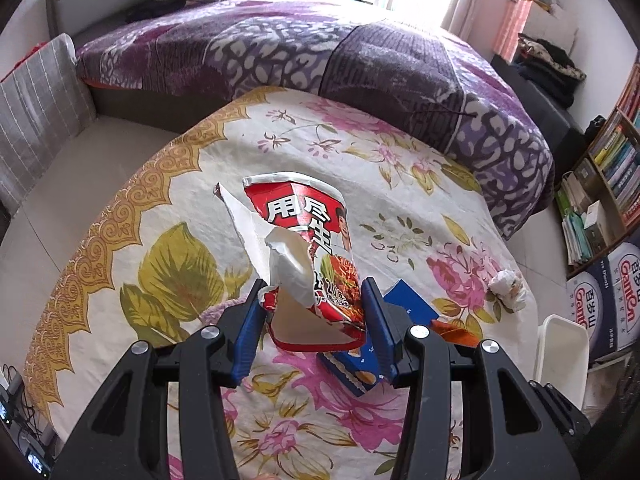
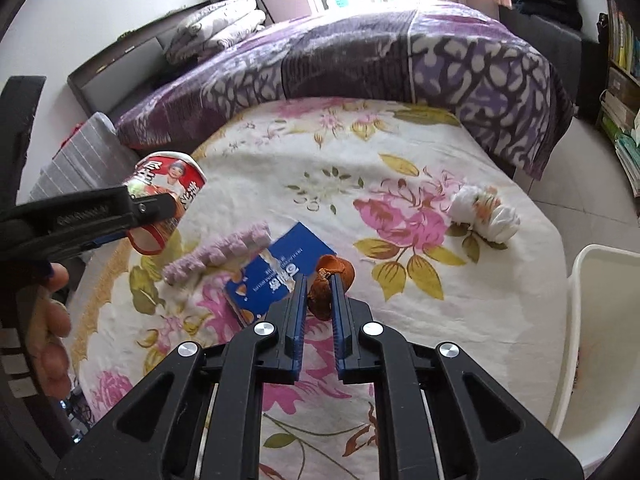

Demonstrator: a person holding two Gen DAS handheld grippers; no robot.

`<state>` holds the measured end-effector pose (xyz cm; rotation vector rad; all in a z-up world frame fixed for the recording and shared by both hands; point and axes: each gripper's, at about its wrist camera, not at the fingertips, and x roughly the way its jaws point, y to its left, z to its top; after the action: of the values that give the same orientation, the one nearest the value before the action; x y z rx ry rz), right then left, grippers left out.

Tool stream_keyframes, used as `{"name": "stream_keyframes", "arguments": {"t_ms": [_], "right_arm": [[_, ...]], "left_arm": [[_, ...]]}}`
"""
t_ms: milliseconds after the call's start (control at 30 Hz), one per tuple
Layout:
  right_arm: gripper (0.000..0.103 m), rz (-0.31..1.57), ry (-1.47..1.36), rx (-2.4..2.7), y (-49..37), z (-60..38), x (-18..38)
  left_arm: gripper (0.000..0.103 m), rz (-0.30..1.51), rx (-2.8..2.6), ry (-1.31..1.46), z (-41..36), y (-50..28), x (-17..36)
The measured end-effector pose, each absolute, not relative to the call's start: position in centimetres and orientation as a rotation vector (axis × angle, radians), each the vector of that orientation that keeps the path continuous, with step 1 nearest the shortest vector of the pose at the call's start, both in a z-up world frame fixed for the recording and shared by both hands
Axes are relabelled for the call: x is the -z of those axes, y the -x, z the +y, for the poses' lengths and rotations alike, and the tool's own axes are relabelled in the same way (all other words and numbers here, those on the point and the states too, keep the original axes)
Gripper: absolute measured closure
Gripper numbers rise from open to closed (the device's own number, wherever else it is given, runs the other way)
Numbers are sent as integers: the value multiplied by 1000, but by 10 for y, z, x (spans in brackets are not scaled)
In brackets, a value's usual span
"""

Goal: Collect trash
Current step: 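Grasp the orange peel with the right tool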

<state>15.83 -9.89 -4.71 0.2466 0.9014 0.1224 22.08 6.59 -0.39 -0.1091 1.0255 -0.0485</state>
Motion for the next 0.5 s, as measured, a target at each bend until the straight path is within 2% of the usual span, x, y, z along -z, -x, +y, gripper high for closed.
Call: {"name": "stream_keyframes", "arguments": {"t_ms": [500], "right_arm": [[92, 784, -285, -100, -137, -123, 9]], "left_arm": [[55, 997, 57, 102, 55, -209, -8]]}}
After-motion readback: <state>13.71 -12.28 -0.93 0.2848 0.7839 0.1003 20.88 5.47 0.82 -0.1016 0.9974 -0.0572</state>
